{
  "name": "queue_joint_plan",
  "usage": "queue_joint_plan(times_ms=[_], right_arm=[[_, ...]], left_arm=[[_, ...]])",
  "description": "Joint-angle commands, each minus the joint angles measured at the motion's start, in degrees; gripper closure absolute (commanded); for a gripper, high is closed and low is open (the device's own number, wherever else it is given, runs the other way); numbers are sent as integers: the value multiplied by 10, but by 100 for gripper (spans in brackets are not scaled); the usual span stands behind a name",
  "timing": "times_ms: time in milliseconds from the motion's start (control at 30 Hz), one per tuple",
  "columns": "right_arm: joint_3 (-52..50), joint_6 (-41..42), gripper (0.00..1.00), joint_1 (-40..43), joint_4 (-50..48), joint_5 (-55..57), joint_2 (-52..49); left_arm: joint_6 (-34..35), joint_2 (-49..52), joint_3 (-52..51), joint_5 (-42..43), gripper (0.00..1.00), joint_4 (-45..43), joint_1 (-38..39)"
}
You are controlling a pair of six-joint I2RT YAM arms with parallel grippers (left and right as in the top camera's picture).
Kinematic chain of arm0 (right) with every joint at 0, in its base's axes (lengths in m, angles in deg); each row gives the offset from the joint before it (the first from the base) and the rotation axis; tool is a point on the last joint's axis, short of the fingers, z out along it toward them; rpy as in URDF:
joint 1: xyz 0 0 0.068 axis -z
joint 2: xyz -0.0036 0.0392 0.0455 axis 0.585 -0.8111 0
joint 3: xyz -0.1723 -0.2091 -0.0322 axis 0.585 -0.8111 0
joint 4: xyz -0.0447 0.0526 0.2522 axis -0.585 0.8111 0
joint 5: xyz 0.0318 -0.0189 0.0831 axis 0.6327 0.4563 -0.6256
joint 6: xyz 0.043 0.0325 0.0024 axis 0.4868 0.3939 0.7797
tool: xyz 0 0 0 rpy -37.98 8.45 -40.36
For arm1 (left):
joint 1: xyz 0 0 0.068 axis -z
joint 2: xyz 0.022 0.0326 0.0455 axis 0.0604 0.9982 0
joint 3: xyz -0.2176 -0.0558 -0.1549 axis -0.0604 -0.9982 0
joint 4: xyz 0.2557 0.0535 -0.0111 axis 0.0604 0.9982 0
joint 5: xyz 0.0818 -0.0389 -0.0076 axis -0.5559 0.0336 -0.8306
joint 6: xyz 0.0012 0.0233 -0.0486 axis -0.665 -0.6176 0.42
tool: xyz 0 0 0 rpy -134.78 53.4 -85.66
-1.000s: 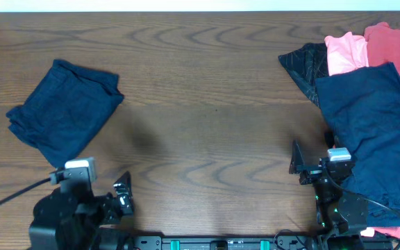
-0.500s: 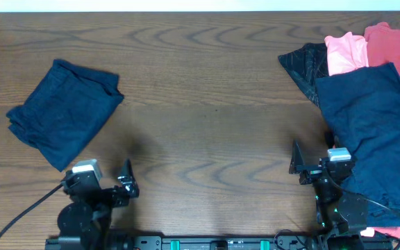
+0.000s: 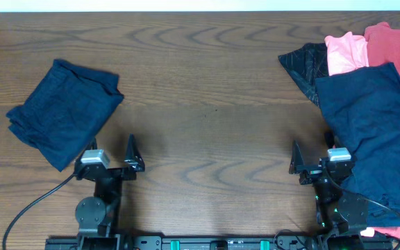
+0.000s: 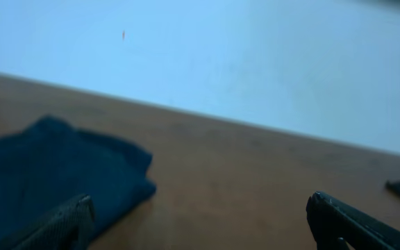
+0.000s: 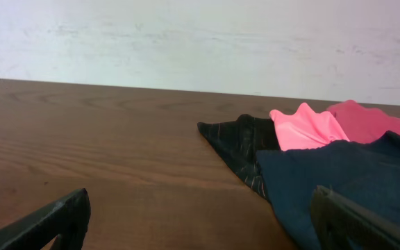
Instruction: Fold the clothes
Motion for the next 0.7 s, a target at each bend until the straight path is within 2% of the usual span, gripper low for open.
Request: queue_joint_plan(times_ms=[0, 100, 667], right_arm=[[-3, -6, 1, -5, 0, 1, 4], [-3, -6, 1, -5, 0, 1, 4], [-2, -6, 1, -5, 0, 1, 4]], left_arm=[[-13, -4, -2, -7, 2, 19, -3], [-12, -4, -2, -7, 2, 82, -3], [-12, 1, -2, -7, 2, 78, -3]])
